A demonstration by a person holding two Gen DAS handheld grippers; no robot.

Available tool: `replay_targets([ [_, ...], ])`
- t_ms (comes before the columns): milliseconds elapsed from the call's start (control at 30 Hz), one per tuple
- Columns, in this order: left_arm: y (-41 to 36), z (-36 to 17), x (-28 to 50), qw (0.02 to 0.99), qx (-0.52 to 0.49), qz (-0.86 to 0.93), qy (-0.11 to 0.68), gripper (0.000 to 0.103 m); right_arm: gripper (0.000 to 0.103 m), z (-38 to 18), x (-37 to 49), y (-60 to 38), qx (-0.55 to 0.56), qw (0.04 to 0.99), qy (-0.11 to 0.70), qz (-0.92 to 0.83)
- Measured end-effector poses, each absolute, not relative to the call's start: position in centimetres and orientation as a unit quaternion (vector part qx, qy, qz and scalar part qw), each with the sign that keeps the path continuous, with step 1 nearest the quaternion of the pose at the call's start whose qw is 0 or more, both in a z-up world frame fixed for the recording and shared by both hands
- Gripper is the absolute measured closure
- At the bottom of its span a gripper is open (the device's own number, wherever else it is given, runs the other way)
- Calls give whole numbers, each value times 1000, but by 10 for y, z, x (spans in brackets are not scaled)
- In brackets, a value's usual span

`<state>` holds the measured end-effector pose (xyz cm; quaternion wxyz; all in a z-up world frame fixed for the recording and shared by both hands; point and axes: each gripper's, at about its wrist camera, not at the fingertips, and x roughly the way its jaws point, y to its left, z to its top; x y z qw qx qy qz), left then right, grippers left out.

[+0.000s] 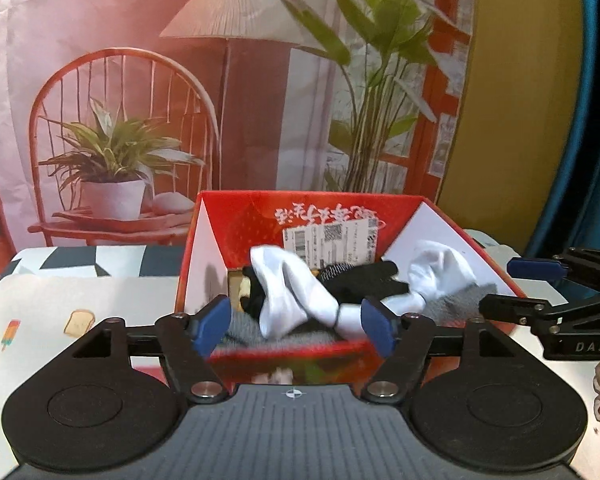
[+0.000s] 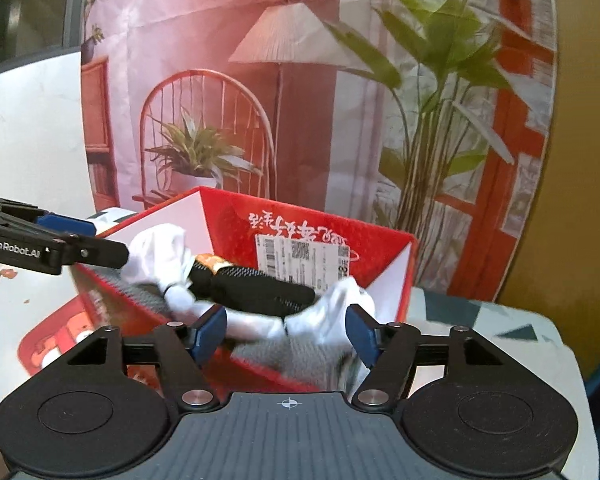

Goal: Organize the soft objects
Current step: 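Open both grippers and withdraw them from the box, then reach down and close both grippers on the green felt tasseled pouch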

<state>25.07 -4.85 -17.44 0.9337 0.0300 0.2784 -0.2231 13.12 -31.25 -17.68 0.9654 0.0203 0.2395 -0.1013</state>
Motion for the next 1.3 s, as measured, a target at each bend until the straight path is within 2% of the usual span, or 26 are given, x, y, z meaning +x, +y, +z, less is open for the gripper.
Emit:
replay_targets([
  [400, -33, -225, 180, 918, 17, -245, 312, 27, 38, -230, 45, -303, 70, 946, 293, -122],
  [633, -18, -256, 158, 909, -1, -235, 343, 27, 38, -265, 25, -294, 116, 934, 316, -118],
  [867, 0, -261, 150, 911, -23, -221, 346, 27, 39, -281, 36, -278, 135, 931, 329, -81],
  [967, -1, -262, 151, 912, -29, -216, 348, 27, 49, -287, 49, -263, 112, 929, 347, -66],
  [1067, 1, -265, 150, 911, -36, -211, 352, 27, 51, -290, 60, -249, 97, 932, 345, -49],
  [1300, 9, -263, 151, 919, -50, -183, 346, 27, 52, -286, 104, -211, 55, 940, 336, 3],
])
